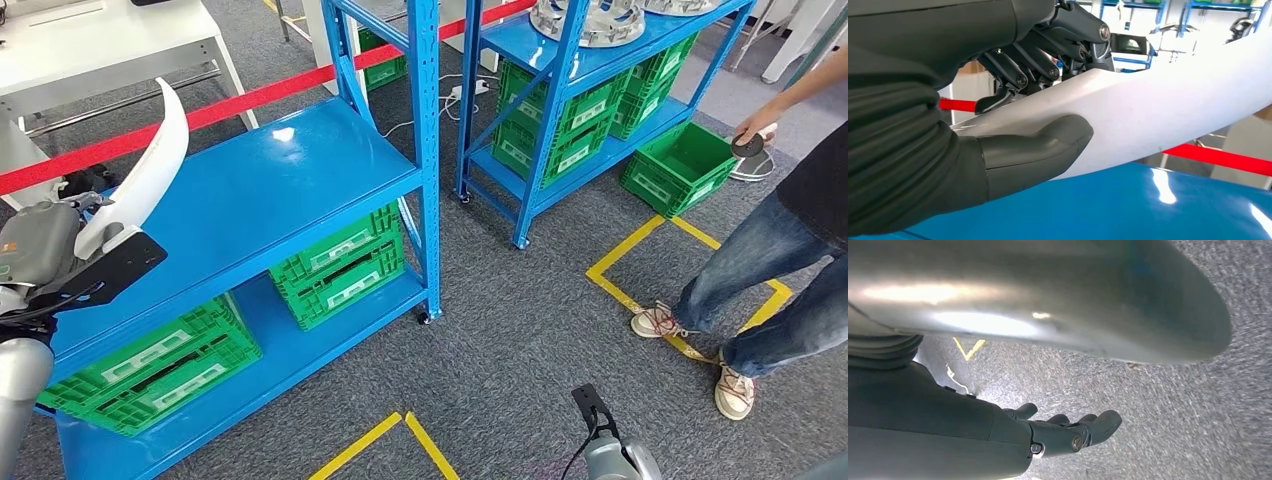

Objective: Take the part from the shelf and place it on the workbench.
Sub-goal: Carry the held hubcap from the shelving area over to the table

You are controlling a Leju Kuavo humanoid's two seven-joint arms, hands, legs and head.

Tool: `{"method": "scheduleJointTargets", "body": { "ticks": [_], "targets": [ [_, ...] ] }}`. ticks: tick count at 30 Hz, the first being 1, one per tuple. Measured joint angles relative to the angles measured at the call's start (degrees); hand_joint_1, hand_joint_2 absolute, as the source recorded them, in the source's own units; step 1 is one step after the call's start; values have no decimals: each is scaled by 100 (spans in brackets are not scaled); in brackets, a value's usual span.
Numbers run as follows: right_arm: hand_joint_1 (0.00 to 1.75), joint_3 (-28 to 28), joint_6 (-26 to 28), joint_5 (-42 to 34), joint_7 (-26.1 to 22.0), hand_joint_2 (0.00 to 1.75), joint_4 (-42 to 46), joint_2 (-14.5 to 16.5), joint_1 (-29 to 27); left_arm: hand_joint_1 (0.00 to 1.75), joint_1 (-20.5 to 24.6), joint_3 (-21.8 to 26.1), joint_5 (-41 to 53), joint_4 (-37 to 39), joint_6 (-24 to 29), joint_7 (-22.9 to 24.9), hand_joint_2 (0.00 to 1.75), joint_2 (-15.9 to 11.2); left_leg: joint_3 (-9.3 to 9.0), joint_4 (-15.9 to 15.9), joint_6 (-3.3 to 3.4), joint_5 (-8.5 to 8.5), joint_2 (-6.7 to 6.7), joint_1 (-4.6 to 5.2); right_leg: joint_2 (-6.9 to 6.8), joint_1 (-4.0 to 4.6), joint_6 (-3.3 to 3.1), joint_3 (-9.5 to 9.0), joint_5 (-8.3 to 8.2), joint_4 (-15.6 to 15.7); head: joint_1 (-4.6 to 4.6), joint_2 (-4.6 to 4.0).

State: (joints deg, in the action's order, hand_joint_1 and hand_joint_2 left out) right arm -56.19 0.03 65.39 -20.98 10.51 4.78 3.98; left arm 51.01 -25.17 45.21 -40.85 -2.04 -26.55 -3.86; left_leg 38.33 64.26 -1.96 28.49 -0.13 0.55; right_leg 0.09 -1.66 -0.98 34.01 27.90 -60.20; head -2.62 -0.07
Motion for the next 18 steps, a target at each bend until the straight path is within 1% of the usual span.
{"method": "scheduleJointTargets", "body": {
  "ticks": [2, 3, 4, 5, 6, 7, 8, 9, 10, 11, 12, 13, 14, 15, 17, 18],
  "targets": [
    [0, -5, -2, 1, 7, 0, 0, 2, -2, 175, -3, -21, -9, 25, -1, 0, 175, -1, 238, 705, -69, 426, 0, -44, 1, -4, -19, 85, -66, 1, 11, 0],
    [0, -5, -4, 1, 10, 0, 0, 3, -3, 175, -6, -35, -15, 39, -3, 9, 175, 0, 310, 976, -92, 542, 1, -64, 2, -6, -14, 131, -98, -1, 11, 0],
    [0, -6, -5, 1, 14, 0, 0, 4, -5, 175, -6, -48, -21, 52, -8, 18, 175, 0, 287, 1055, -104, 548, 1, -78, 3, -10, -4, 172, -131, -2, 12, 0],
    [0, -7, -5, 1, 16, 0, 0, 5, -6, 175, -3, -57, -26, 62, -14, 26, 175, 0, 156, 919, -107, 458, 2, -87, 4, -16, 11, 207, -161, -3, 11, 0],
    [0, -7, -5, 1, 18, 0, 0, 7, -5, 175, 6, -63, -31, 66, -21, 30, 175, 0, -86, 567, -101, 307, 3, -91, 5, -22, 30, 233, -187, -4, 11, 0],
    [0, -7, -5, 1, 18, 0, 0, 9, -5, 175, 20, -66, -34, 66, -27, 30, 175, 0, -360, 130, -85, 201, 2, -91, 4, -28, 56, 252, -212, -3, 11, 0],
    [0, -7, -5, 1, 17, 0, 0, 14, -3, 175, 35, -68, -37, 63, -32, 29, 175, 2, -585, -222, -60, 113, -3, -75, 2, -33, 90, 264, -239, 5, 8, 0],
    [0, -7, -6, 1, 16, 0, 0, 18, -2, 175, 50, -71, -40, 60, -35, 29, 175, 4, -731, -463, -30, 71, -8, -56, 1, -38, 129, 268, -267, 14, 7, 0],
    [0, -7, -7, 1, 16, 0, 0, 22, 0, 175, 63, -73, -42, 58, -37, 30, 175, 6, -777, -555, 4, 75, -13, -33, 1, -43, 168, 271, -299, 28, 9, 0],
    [0, -7, -8, 1, 16, 0, 0, 30, 1, 175, 70, -75, -44, 58, -38, 30, 175, 8, -769, -556, 43, 40, -17, -11, 2, -46, 211, 271, -335, 50, 11, 0],
    [0, -7, -10, 1, 16, 0, 0, 35, -1, 175, 75, -77, -44, 56, -40, 30, 175, 9, -760, -593, 92, 8, -14, -18, 4, -51, 249, 277, -358, 60, 15, 0],
    [0, -7, -12, 1, 17, 0, 0, 39, -2, 175, 84, -78, -44, 56, -40, 31, 175, 12, -748, -629, 143, -31, -5, -27, 5, -50, 276, 301, -335, 36, 18, 0],
    [0, -8, -14, 1, 19, 0, 0, 43, -3, 175, 93, -79, -44, 55, -41, 31, 175, 15, -726, -662, 198, -82, 4, -38, 7, -45, 293, 359, -241, -74, 15, 0],
    [0, -8, -14, 1, 20, 0, 0, 43, -3, 175, 101, -80, -44, 54, -41, 31, 175, 19, -697, -690, 242, -132, 13, -50, 8, -36, 299, 462, -72, -303, 10, 0],
    [0, -9, -16, 4, 19, 0, 0, 40, -2, 175, 108, -85, -44, 65, -44, 30, 175, 24, -600, -685, 289, -201, 18, -34, 9, -5, 296, 758, 357, -1036, 0, 0],
    [0, -9, -21, 7, 17, 0, 0, 39, -3, 175, 104, -90, -44, 76, -47, 30, 175, 26, -548, -673, 294, -232, 17, -24, 9, 9, 294, 867, 497, -1351, -2, 0]
  ]
}}
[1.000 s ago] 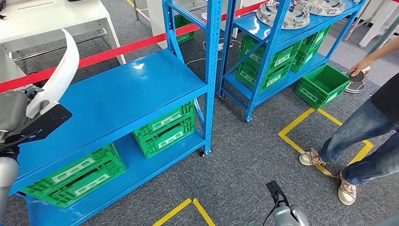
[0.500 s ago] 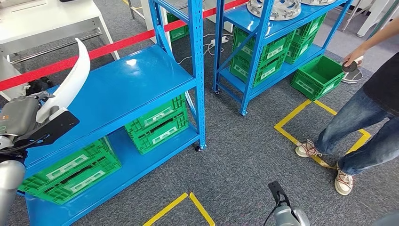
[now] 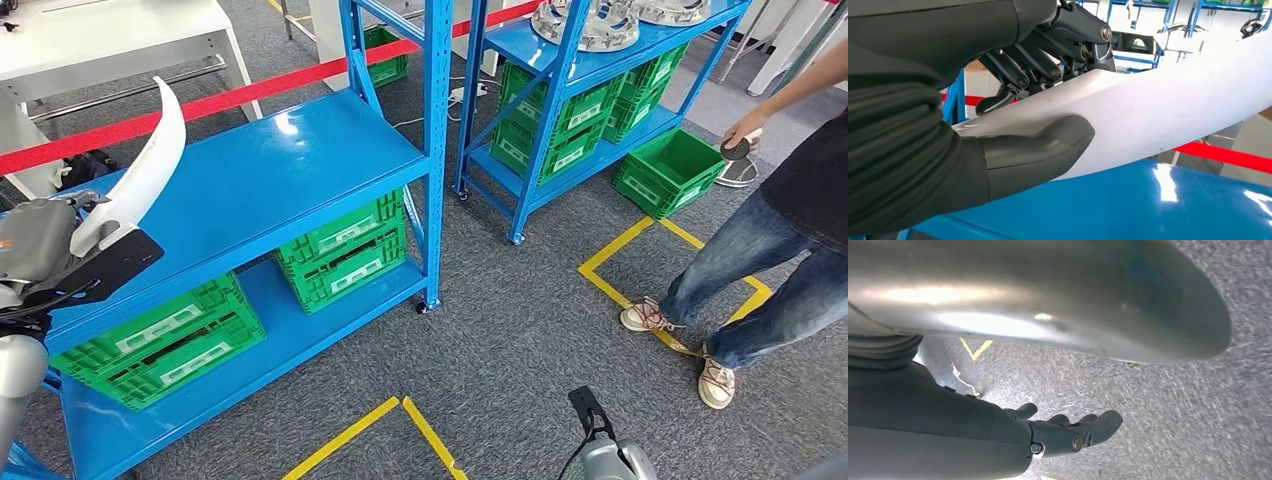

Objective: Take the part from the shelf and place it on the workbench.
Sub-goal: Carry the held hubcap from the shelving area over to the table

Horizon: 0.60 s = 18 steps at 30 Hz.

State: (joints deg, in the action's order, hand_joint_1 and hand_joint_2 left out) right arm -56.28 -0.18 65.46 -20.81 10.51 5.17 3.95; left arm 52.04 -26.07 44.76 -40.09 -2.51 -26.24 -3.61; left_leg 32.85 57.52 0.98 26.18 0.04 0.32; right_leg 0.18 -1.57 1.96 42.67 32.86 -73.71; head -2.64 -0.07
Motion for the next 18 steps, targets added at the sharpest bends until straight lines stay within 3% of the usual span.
{"method": "scheduleJointTargets", "body": {
  "ticks": [1, 2, 5, 6, 9, 11, 14, 16, 17, 18],
  "targets": [
    [0, 0, -6, 7, -2, 0, 0, -1, -2, 175, -4, -5, 0, 13, -4, 1, 175, -1, 52, 18, 1, -27, 0, 10, 0, 11, -7, 20, 43, -143, 0, 0],
    [0, 0, -13, 16, -2, 0, 0, -1, -3, 175, -7, -8, 0, 23, -7, 2, 175, -4, 101, 42, -4, -49, -1, 17, -1, 20, -20, -75, -15, -58, 0, 0],
    [0, 1, -26, 46, -11, 0, 0, 1, 1, 175, -3, -9, -2, 29, -16, 8, 175, -26, 227, 158, -42, -76, 1, 34, -3, 47, -88, -756, -349, 1019, 1, 0],
    [0, 1, -33, 56, -17, 0, 0, 3, 1, 175, -1, -10, -5, 30, -20, 7, 175, -39, 256, 187, -66, -82, 2, 44, -1, 55, -115, -888, -397, 1255, 3, 0],
    [0, 0, -51, 81, -19, 0, 0, 14, -9, 175, -3, -15, -18, 38, -26, 1, 175, -77, 289, 184, -162, -136, 0, 59, 1, 60, -205, -894, -456, 1345, 8, 0],
    [0, 0, -61, 89, -6, 0, 0, 27, -9, 175, 6, -20, -23, 46, -27, 2, 175, -106, 357, 297, -231, -38, -8, 51, -8, 35, -275, -870, -524, 1380, 20, 0],
    [0, 0, -68, 91, 22, 0, 0, 40, -7, 175, 28, -29, -24, 81, -39, 2, 175, -122, 706, 1196, -334, 540, -12, 3, -17, 12, -325, -793, -609, 1400, 45, 0],
    [0, 0, -69, 93, 32, 0, 0, 46, -10, 175, 29, -39, -25, 119, -55, 5, 175, -122, 864, 1719, -369, 760, -11, -27, -17, 8, -317, -726, -658, 1398, 45, 0],
    [0, 0, -69, 93, 33, 0, 0, 49, -12, 175, 31, -43, -30, 134, -60, 7, 175, -122, 806, 1699, -372, 720, -11, -34, -16, 6, -308, -697, -681, 1397, 46, 0],
    [0, 0, -68, 94, 31, 0, 0, 49, -13, 175, 39, -48, -37, 145, -61, 7, 175, -122, 637, 1458, -364, 592, -11, -38, -15, 3, -295, -675, -702, 1396, 46, 0]
  ]
}}
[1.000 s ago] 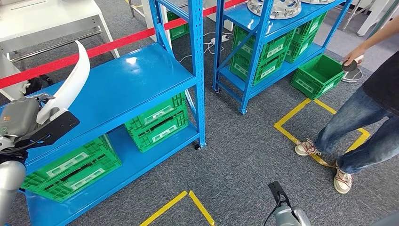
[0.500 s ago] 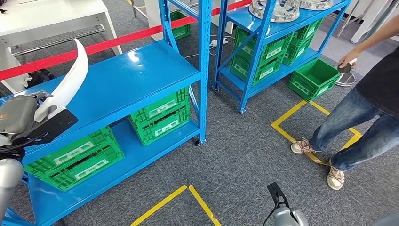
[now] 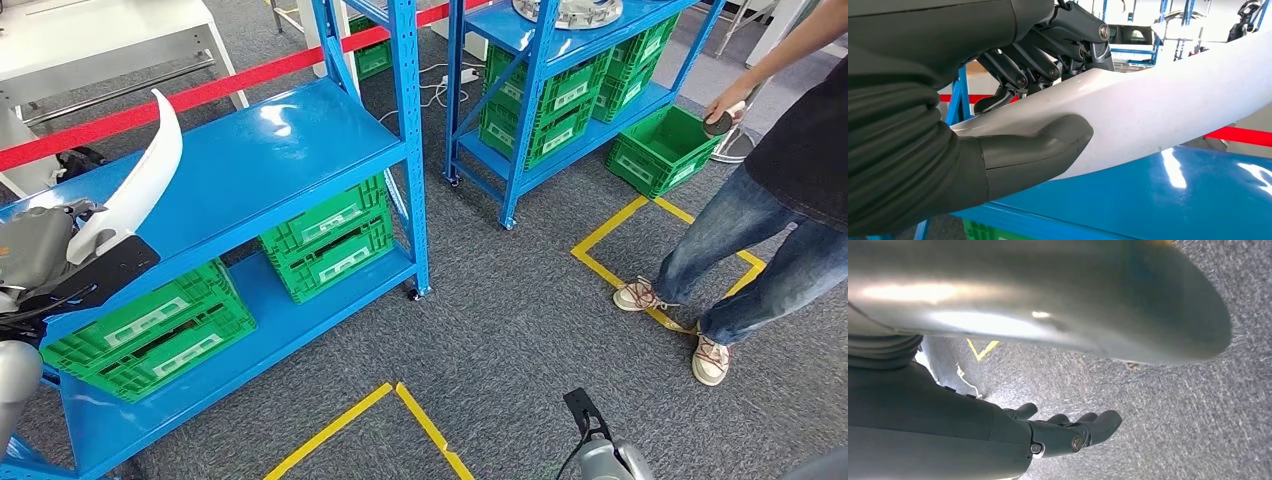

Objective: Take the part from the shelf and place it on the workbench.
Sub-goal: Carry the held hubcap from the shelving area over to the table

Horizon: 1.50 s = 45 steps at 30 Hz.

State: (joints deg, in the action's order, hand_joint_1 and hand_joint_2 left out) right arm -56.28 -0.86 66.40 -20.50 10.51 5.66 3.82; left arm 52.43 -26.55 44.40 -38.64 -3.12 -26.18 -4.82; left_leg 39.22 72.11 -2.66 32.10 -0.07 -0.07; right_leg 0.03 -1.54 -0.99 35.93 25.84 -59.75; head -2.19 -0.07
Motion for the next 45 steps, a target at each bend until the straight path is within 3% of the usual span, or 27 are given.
{"method": "scheduleJointTargets", "body": {
  "ticks": [2, 4, 7, 8, 10, 12, 13, 14, 15, 17, 19, 22, 24, 27, 29, 30, 32, 34, 37, 39, 40, 43, 44, 45],
  "targets": [
    [0, 0, 1, 0, -7, 0, 0, 2, 1, 175, 49, -12, -13, 8, -3, -4, 175, 2, -490, -806, 46, -277, -1, 8, 2, 5, 41, 29, -38, -2, 0, 0],
    [0, 0, 2, -1, -9, 0, 0, 5, 5, 175, 124, -25, -16, 12, -5, -8, 175, 11, -758, -1295, 108, -367, -4, 37, 0, 11, 107, 61, -84, -1, -4, 0],
    [0, 0, 3, -2, -9, 0, 0, 14, 4, 175, 166, -44, -18, 25, -15, -7, 175, 23, -752, -1378, 214, -425, 2, 61, -2, -7, 223, 88, -140, 15, -4, 0],
    [0, 0, 3, -2, -9, 0, 0, 17, 2, 175, 171, -50, -18, 28, -18, -7, 175, 27, -742, -1402, 256, -465, 10, 54, -1, -9, 250, 119, -83, -43, -5, 0],
    [0, 0, 5, -2, -9, 0, 0, 17, -1, 175, 186, -57, -19, 36, -23, -7, 175, 42, -692, -1435, 332, -540, 25, 40, 3, -5, 281, 315, 250, -504, -11, 0],
    [0, 0, 7, 1, -6, 0, 0, 14, -2, 175, 188, -63, -20, 57, -38, -7, 175, 62, -608, -1422, 371, -589, 25, 54, 7, 7, 295, 617, 656, -1259, -14, 0],
    [0, 0, 8, 3, -1, 0, 0, 13, -2, 175, 183, -67, -23, 71, -51, -5, 175, 71, -565, -1407, 375, -609, 24, 60, 8, 10, 298, 699, 751, -1509, -13, 0],
    [0, 0, 8, 6, 6, 0, 0, 13, -2, 175, 179, -70, -27, 84, -64, -2, 175, 75, -524, -1385, 370, -625, 23, 63, 7, 13, 294, 672, 736, -1539, -13, 0],
    [0, 0, 8, 8, 15, 0, 0, 13, -3, 175, 177, -72, -31, 92, -74, 7, 175, 77, -486, -1357, 362, -635, 23, 63, 6, 14, 287, 525, 629, -1340, -14, 0],
    [0, 0, 8, 10, 29, 0, 0, 9, 2, 175, 179, -73, -37, 99, -85, 24, 175, 79, -421, -1287, 332, -643, 24, 69, 4, 20, 259, 54, 378, -582, -14, 0],
    [0, 0, 8, 11, 40, 0, 0, 9, 6, 175, 185, -75, -40, 101, -87, 34, 175, 80, -376, -1239, 280, -652, 24, 86, 8, 35, 202, -195, 272, -117, -9, 0],
    [0, -3, 8, 11, 51, 0, 0, 11, 4, 175, 190, -87, -63, 107, -92, 43, 175, 78, -348, -1253, 175, -693, 19, 84, 11, 42, 95, -168, 211, -60, -8, 0],
    [0, -6, 8, 11, 53, 0, 0, 13, 6, 175, 200, -97, -77, 115, -96, 53, 175, 68, -254, -1071, 101, -535, 12, 71, 3, 20, 18, -150, 149, -24, 3, 0],
    [0, -11, 8, 12, 60, 0, 0, 13, 5, 175, 198, -109, -85, 137, -97, 69, 175, 63, 139, -70, 6, 42, 9, 31, 0, 8, -25, -77, 77, -11, 16, 0],
    [0, -20, 8, 13, 67, 0, 0, 13, 3, 175, 169, -119, -87, 158, -97, 87, 175, 57, 242, 309, -13, 157, 9, 13, 0, 6, -16, -21, 35, -12, 17, 0],
    [0, -25, 6, 15, 71, 0, 0, 13, 2, 175, 160, -125, -87, 164, -97, 98, 175, 53, 132, 172, -5, 63, 9, 10, 1, 6, -7, 1, 15, -13, 18, 0],
    [0, -31, 2, 22, 75, 0, 0, 13, 5, 175, 167, -140, -88, 165, -95, 112, 175, 33, -332, -606, 43, -228, 9, 16, 0, 7, 24, 25, -19, -13, 17, 0],
    [0, -32, -4, 38, 78, 0, 0, 13, 10, 175, 186, -151, -88, 163, -91, 122, 175, 7, -678, -1226, 109, -370, 9, 47, -1, 13, 80, 46, -57, -12, 14, 0],
    [0, -33, -15, 61, 88, 0, 0, 17, 10, 175, 189, -156, -88, 165, -86, 132, 175, -42, -720, -1367, 204, -426, 9, 77, -4, 4, 188, 69, -123, 19, 13, 0],
    [0, -33, -18, 68, 92, 0, 0, 19, 8, 175, 190, -156, -88, 164, -86, 133, 175, -66, -705, -1428, 285, -511, 17, 55, -2, 2, 245, 137, -11, -111, 7, 0],
    [0, -33, -17, 69, 93, 0, 0, 17, 8, 175, 190, -156, -88, 164, -87, 132, 175, -72, -687, -1453, 320, -553, 22, 42, 0, 3, 266, 236, 149, -336, 0, 0],
    [0, -36, -7, 59, 95, 0, 0, 9, 10, 175, 170, -158, -88, 177, -101, 113, 175, -73, -572, -1431, 364, -619, 22, 51, 3, 8, 313, 671, 706, -1398, -13, 0],
    [0, -39, -3, 53, 98, 0, 0, 9, 9, 175, 162, -160, -88, 186, -106, 105, 175, -72, -530, -1410, 362, -633, 22, 53, 3, 9, 318, 713, 746, -1555, -13, 0],
    [0, -45, 0, 48, 101, 0, 0, 8, 9, 175, 159, -162, -88, 194, -109, 100, 175, -71, -493, -1382, 357, -642, 22, 53, 2, 10, 316, 635, 680, -1479, -13, 0]
  ]
}}
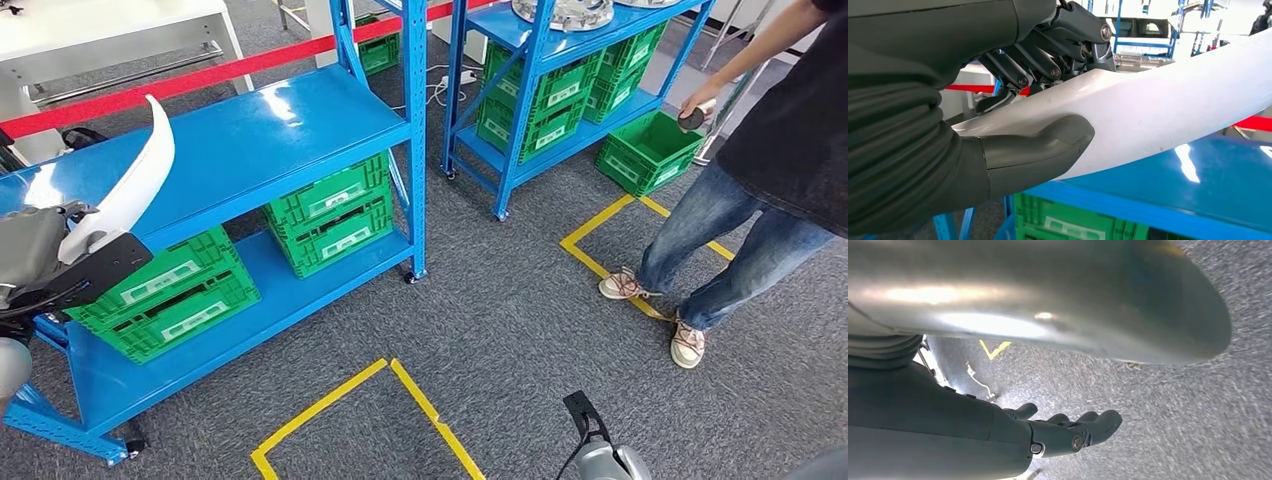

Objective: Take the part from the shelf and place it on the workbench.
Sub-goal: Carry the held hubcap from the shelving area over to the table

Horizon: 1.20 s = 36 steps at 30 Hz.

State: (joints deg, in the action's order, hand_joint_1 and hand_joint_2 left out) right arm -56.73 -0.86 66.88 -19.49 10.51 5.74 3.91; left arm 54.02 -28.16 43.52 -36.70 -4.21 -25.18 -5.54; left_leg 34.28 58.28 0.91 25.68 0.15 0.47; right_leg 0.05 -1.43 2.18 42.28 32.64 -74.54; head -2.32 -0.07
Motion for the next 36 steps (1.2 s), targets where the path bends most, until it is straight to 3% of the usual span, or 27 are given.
{"method": "scheduleJointTargets", "body": {
  "ticks": [2, 4, 7, 9, 12, 14, 15, 16, 18, 20, 23, 24, 26, 28, 29, 30, 31, 32, 34, 36],
  "targets": [
    [0, -18, 2, -7, 4, 0, 0, -5, 3, 175, 3, -3, 0, 7, -3, -2, 175, 2, 62, 70, -24, -4, 2, -4, -3, -1, -19, -434, -269, 709, -1, 0],
    [0, -33, 2, -13, 3, 0, 0, -7, 5, 175, 12, -4, 0, 5, -4, -3, 175, 3, 110, 131, -76, -2, 1, 17, -1, 14, -76, -758, -421, 1302, 1, 0],
    [0, -48, 4, -15, 3, 0, 0, -2, 3, 175, 16, -11, 0, 5, -5, -6, 175, 7, 134, 119, -177, -41, -4, 33, 8, 25, -196, -775, -470, 1404, 4, 0],
    [0, -51, 5, -13, 4, 0, 0, 2, 5, 175, 21, -14, 0, 6, -5, -5, 175, 8, 195, 222, -244, 51, -10, 22, 3, 7, -272, -762, -522, 1438, 13, 0],
    [0, -54, 7, 5, 10, 0, 0, 3, 1, 175, 20, -20, 0, 21, -5, -4, 175, 7, 556, 1129, -341, 607, -13, -18, 0, -8, -337, -718, -577, 1458, 32, 0],
    [0, -56, 9, 16, 14, 0, 0, 3, -1, 175, 0, -27, 0, 43, -8, -4, 175, 7, 732, 1648, -367, 807, -13, -36, 0, -7, -338, -679, -604, 1456, 32, 0],
    [0, -56, 12, 21, 17, 0, 0, 3, -2, 175, -7, -33, 0, 52, -10, -4, 175, 7, 685, 1626, -363, 759, -13, -39, 0, -7, -331, -665, -618, 1454, 32, 0],
    [0, -56, 14, 25, 20, 0, 0, 3, -2, 175, -7, -38, 0, 57, -13, -5, 175, 7, 519, 1369, -348, 615, -13, -39, 0, -6, -322, -657, -629, 1453, 32, 0],
    [0, -56, 17, 35, 22, 0, 0, 5, 1, 175, 15, -48, 0, 58, -21, -13, 175, 8, 51, 561, -287, 323, -13, -23, -1, 1, -292, -647, -651, 1453, 31, 0],
    [0, -56, 18, 44, 16, 0, 0, 8, 3, 175, 45, -57, -4, 55, -51, -36, 175, 8, -199, 87, -221, 225, -14, 12, -5, 3, -234, -624, -685, 1456, 28, 0],
    [0, -56, 22, 51, 9, 0, 0, 19, 1, 175, 64, -72, -26, 59, -114, -62, 175, 1, -194, 0, -130, 174, -8, 25, -8, -7, -128, -602, -732, 1479, 27, 0],
    [0, -56, 29, 49, 9, 0, 0, 23, 0, 175, 75, -75, -32, 61, -129, -66, 175, -2, -192, -32, -89, 138, -2, 12, -7, -6, -100, -569, -678, 1418, 24, 0],
    [0, -60, 57, 36, 16, 0, 0, 22, 0, 175, 98, -76, -43, 67, -144, -73, 175, 0, -173, -78, -22, 77, 13, -13, -2, -5, -66, -368, -379, 968, 4, 0],
    [0, -72, 85, 12, 48, 0, 0, 20, -1, 175, 97, -77, -51, 81, -136, -85, 175, 5, -124, -67, 7, 55, 13, -10, 0, 2, -40, -43, -19, 220, -13, 0],
    [0, -80, 89, -7, 75, 0, 0, 19, -2, 175, 89, -79, -51, 92, -127, -93, 175, 10, -100, -50, 10, 50, 13, -8, 0, 2, -32, 54, 50, -21, -14, 0],
    [0, -89, 82, -25, 100, 0, 0, 19, -3, 175, 83, -80, -51, 101, -116, -99, 175, 14, -76, -26, 8, 48, 14, -9, -1, 1, -28, 50, 16, -54, -14, 0],
    [0, -95, 70, -40, 122, 0, 0, 16, -4, 175, 79, -82, -51, 108, -106, -103, 175, 20, -55, 4, 2, 50, 21, -13, -7, -2, -28, -76, -115, 154, -14, 0],
    [0, -101, 53, -55, 144, 0, 0, 11, -4, 175, 79, -84, -50, 111, -96, -104, 175, 28, -36, 41, -11, 60, 30, -18, -38, -5, -31, -293, -288, 538, -15, 0],
    [0, -107, 11, -73, 179, 0, 0, 2, 9, 175, 87, -85, -51, 112, -79, -98, 175, 41, 2, 111, -63, 89, 50, 2, -124, 12, -74, -636, -484, 1191, -14, 0],
    [0, -110, -11, -79, 208, 0, 0, 1, 19, 175, 94, -86, -52, 112, -70, -87, 175, 46, 19, 133, -130, 98, 71, 27, -135, 31, -148, -693, -499, 1370, -11, 0]
  ]
}}
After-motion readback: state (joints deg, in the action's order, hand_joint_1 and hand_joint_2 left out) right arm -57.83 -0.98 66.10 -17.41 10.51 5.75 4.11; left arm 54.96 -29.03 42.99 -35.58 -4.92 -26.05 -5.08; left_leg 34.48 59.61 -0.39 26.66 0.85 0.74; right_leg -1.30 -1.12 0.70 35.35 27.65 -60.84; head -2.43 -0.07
